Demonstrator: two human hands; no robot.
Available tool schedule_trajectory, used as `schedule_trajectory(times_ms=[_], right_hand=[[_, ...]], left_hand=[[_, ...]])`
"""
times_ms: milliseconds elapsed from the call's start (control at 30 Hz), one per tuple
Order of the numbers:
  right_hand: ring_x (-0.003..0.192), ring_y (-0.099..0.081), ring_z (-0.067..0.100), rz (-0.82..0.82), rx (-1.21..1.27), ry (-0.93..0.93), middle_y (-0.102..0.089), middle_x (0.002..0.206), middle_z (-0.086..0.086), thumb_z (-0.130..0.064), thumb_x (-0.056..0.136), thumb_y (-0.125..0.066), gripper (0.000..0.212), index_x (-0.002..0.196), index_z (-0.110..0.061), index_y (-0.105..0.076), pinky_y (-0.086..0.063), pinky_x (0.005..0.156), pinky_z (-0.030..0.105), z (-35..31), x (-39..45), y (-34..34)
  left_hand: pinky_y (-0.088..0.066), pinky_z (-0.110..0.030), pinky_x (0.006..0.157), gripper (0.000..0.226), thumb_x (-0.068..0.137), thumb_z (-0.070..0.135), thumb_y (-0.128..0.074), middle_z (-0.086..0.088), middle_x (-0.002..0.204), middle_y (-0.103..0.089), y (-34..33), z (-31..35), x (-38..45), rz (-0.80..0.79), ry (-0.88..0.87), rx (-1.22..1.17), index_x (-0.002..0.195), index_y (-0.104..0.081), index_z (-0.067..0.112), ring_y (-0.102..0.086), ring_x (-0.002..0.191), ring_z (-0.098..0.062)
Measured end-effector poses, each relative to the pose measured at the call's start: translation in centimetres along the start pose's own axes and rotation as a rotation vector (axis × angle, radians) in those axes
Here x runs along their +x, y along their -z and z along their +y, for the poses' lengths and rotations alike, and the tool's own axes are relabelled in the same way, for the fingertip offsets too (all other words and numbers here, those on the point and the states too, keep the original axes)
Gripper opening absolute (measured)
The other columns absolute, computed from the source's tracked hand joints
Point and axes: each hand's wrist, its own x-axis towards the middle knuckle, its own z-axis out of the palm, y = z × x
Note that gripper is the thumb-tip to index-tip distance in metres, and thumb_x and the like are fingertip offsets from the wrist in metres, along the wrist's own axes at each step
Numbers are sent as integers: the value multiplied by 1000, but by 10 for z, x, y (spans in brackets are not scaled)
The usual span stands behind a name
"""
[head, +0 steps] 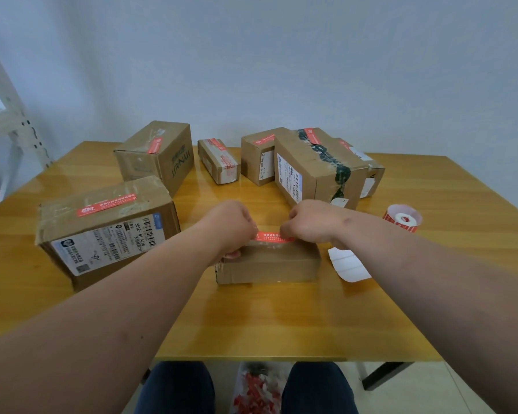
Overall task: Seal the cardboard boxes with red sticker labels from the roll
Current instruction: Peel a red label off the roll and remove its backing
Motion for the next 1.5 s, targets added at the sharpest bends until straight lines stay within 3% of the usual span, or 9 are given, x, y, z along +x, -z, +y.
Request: schedule_trajectory(times_ms=[133, 267, 400, 567, 767, 900, 1200, 1367, 1500], right_hand=[[82, -46, 20, -29, -12, 8, -49, 90, 7, -29, 91, -56, 19, 89, -10, -59, -35, 67, 29, 0, 3, 0], [88, -48, 20, -55, -19, 5, -53, 97, 7, -29, 93, -55, 26, 103, -7, -65, -39, 75, 31, -1, 6, -1], [106, -55, 24, -64, -44, -19, -60, 113, 9, -34, 93, -56, 30, 110, -9, -63, -44, 86, 31, -3, 7, -2], [105, -55, 23, -75, -87, -26, -59, 109, 8, -36, 94, -56, 30, 109, -10, -61, -42, 80, 29, -3, 7, -2], [104, -58, 24, -84, -125, -23, -61, 110, 9, -37, 94, -56, 32, 109, -9, -63, -46, 85, 32, -3, 10, -3], [103, -59, 24, -92, -147, -17, -59, 104, 8, -36, 95, -55, 30, 106, -9, -62, -45, 81, 31, -3, 12, -4], [106, -57, 23, -100, -125, -29, -61, 112, 8, -36, 94, -55, 34, 114, -10, -62, -47, 87, 32, -2, 12, -4], [103, -56, 21, -126, -117, -31, -61, 112, 6, -37, 93, -56, 33, 114, -13, -62, -44, 81, 28, -1, 12, -1], [106, -57, 23, -106, -117, -32, -61, 113, 8, -34, 94, -56, 32, 114, -10, -62, -46, 86, 31, -2, 10, -4]], left_hand=[[-43, -18, 42, 6, 88, 7, -66, -5, 80, -60, 5, -3, 0, 5, 26, -106, 94, -68, 8, -51, 67, -14], [-45, -19, 45, 15, 86, 6, -69, -6, 82, -63, 8, -5, 2, 1, 38, -90, 100, -68, 10, -53, 66, -14], [-51, -25, 53, 29, 85, 9, -70, -8, 92, -62, 6, -5, 5, 22, 22, -9, 109, -57, 19, -57, 72, -15], [-57, -32, 71, 31, 84, 12, -72, -5, 92, -60, 5, -5, 7, 56, 10, 37, 109, -55, 19, -57, 74, -15], [-60, -36, 75, 34, 84, 13, -72, -3, 94, -57, 4, -8, 8, 65, 1, 79, 111, -53, 21, -58, 78, -16], [-60, -37, 76, 35, 84, 15, -73, -3, 96, -56, 3, -9, 8, 55, -2, 109, 111, -52, 21, -59, 83, -17], [-58, -30, 67, 34, 85, 14, -72, -3, 95, -56, 1, -10, 8, 43, -8, 105, 111, -51, 22, -57, 76, -14], [-56, -25, 58, 35, 84, 12, -73, -4, 98, -55, 3, -12, 10, 19, 25, 30, 110, -52, 22, -58, 85, -18], [-58, -27, 60, 35, 85, 12, -73, -4, 97, -55, 1, -13, 11, 28, 9, 56, 109, -51, 23, -57, 82, -17]])
